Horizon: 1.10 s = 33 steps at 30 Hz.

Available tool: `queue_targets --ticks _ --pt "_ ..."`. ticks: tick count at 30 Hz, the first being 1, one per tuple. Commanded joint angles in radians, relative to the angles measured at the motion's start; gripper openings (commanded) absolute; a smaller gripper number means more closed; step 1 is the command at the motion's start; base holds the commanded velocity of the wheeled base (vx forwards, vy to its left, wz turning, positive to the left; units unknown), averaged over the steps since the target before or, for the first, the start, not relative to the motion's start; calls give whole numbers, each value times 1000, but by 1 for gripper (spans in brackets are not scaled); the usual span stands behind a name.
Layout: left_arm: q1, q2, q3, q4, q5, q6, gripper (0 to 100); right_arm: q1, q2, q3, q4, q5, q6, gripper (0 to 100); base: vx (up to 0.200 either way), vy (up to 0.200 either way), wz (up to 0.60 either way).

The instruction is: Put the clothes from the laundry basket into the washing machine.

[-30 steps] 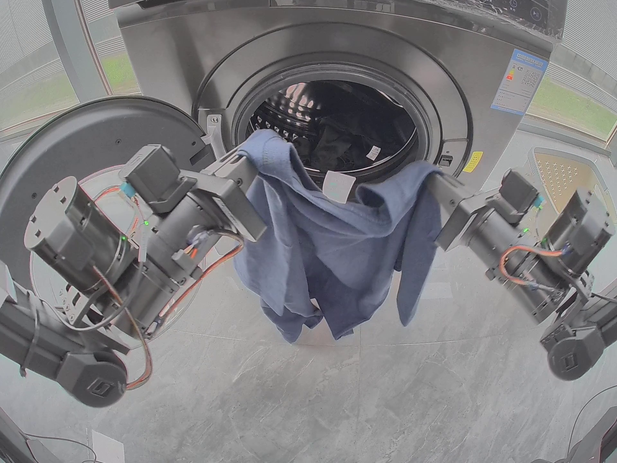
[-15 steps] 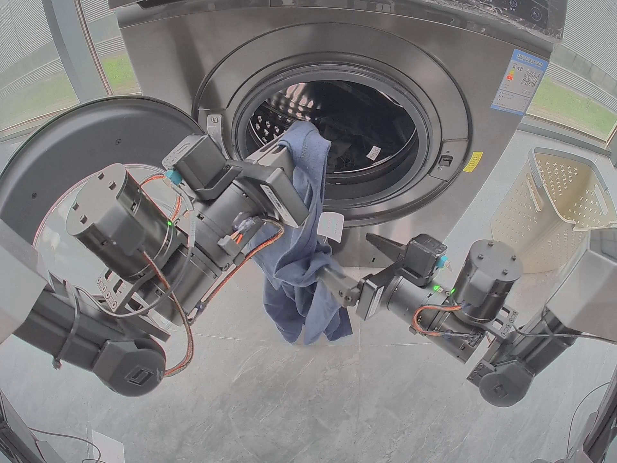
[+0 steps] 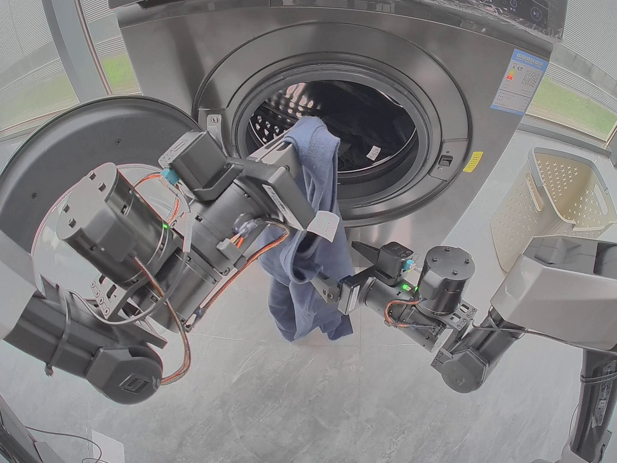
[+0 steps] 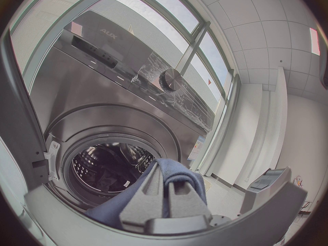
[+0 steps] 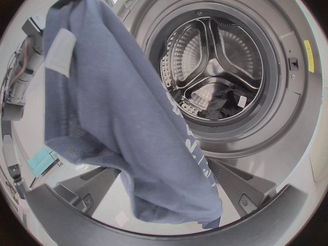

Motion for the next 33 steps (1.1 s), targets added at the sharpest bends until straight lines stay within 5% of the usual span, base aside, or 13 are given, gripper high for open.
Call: queue_targets --ticks 1,27,28,33 --pt "-11 -42 22 1 0 0 0 -35 89 -84 1 3 -1 100 0 0 0" --pt "-23 -42 29 -2 -3 0 0 -49 214 -306 4 51 -22 100 0 0 0" --pt "-23 -40 27 -2 -3 0 0 -50 214 -303 2 49 -21 0 0 0 0" --pt "-14 -39 26 -1 0 0 0 -55 212 -294 1 49 -21 0 0 0 0"
